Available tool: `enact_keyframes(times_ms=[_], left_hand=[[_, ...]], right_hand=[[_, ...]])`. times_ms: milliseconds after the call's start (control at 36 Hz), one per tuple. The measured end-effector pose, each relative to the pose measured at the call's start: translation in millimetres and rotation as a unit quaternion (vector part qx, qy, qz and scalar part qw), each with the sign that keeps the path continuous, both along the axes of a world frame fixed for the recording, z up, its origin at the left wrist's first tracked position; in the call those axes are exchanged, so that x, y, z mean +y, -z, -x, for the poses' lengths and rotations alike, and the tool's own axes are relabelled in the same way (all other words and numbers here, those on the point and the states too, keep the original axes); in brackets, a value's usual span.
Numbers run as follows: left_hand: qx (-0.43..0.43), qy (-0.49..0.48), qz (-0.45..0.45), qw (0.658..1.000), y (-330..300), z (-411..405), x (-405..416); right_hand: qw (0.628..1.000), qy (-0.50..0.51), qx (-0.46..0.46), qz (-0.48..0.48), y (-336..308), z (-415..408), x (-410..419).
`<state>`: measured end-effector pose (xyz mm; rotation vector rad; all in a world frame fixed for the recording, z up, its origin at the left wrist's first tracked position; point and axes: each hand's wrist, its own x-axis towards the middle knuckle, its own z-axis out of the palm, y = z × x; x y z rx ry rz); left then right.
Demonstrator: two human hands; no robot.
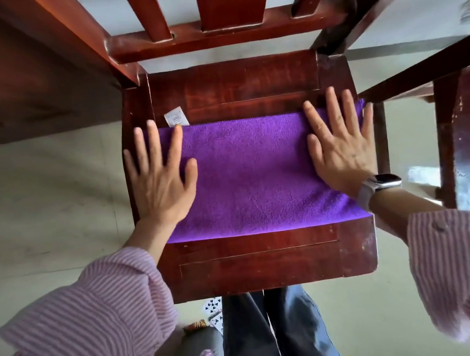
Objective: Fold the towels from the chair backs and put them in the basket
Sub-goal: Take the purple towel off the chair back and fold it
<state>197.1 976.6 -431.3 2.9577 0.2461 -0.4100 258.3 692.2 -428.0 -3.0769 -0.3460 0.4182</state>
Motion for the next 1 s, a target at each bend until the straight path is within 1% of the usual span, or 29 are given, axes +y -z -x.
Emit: enact_keyframes(times_ms=[56, 139, 167, 194, 250, 278, 333, 361, 417, 472, 583, 639, 667, 750, 778, 833, 889, 944, 1000], left_hand=[[0.009, 0.001, -0.004, 1.000, -1, 0, -1], [0.023, -0.007, -0.009, 1.000, -6, -1, -4], [0.021, -0.012, -0.008, 1.000, -9, 0, -6], [0.016, -0.013, -0.005, 1.000, -13, 1, -10], [0.002, 0.011, 0.000, 1.000, -20, 7, -21], [-0.005, 0.038, 0.001, 0.999, -22, 12, -28], [-0.007, 0.080, 0.003, 0.997, -23, 23, -41], [-0.002, 0.079, 0.003, 0.997, -21, 28, -44], [0.020, 0.023, 0.002, 1.000, -15, 37, -45], [0.038, -0.036, 0.001, 0.999, -9, 43, -41], [0.043, -0.036, 0.002, 0.998, -4, 46, -35], [0.048, -0.037, -0.002, 0.998, -6, 46, -36], [0.053, -0.037, -0.003, 0.998, -7, 45, -37], [0.064, -0.045, -0.009, 0.997, -11, 43, -41], [0.065, -0.048, -0.011, 0.997, -14, 43, -42], [0.057, -0.037, -0.011, 0.998, -19, 42, -47], [0.047, -0.005, -0.004, 0.999, -23, 41, -57], [0.051, 0.017, 0.005, 0.999, -24, 41, -70], [0.069, 0.019, 0.010, 0.997, -22, 41, -80]], right_hand=[[0.999, 0.003, 0.022, -0.026, -4, -3, 0], [0.984, 0.070, 0.036, -0.162, -12, -6, -6], [0.975, 0.098, 0.033, -0.196, -16, -5, -11], [0.970, 0.121, 0.028, -0.207, -20, -2, -17], [0.976, 0.130, 0.013, -0.174, -25, 9, -28], [0.982, 0.111, 0.005, -0.150, -28, 17, -30], [0.991, 0.042, -0.011, -0.123, -32, 35, -28], [0.993, 0.003, -0.013, -0.116, -32, 45, -25], [0.995, -0.048, 0.001, -0.089, -28, 61, -22], [0.997, -0.042, 0.028, -0.054, -18, 70, -26], [0.998, -0.023, 0.056, -0.033, -5, 71, -35], [0.997, -0.029, 0.062, -0.043, -5, 70, -34], [0.996, -0.026, 0.065, -0.062, -6, 70, -35], [0.979, 0.037, 0.053, -0.194, -15, 63, -38], [0.969, 0.074, 0.034, -0.232, -18, 60, -40], [0.947, 0.161, -0.019, -0.277, -23, 53, -43], [0.919, 0.259, -0.034, -0.296, -26, 45, -43], [0.898, 0.337, 0.006, -0.283, -26, 37, -42], [0.895, 0.363, 0.049, -0.255, -25, 31, -41]])
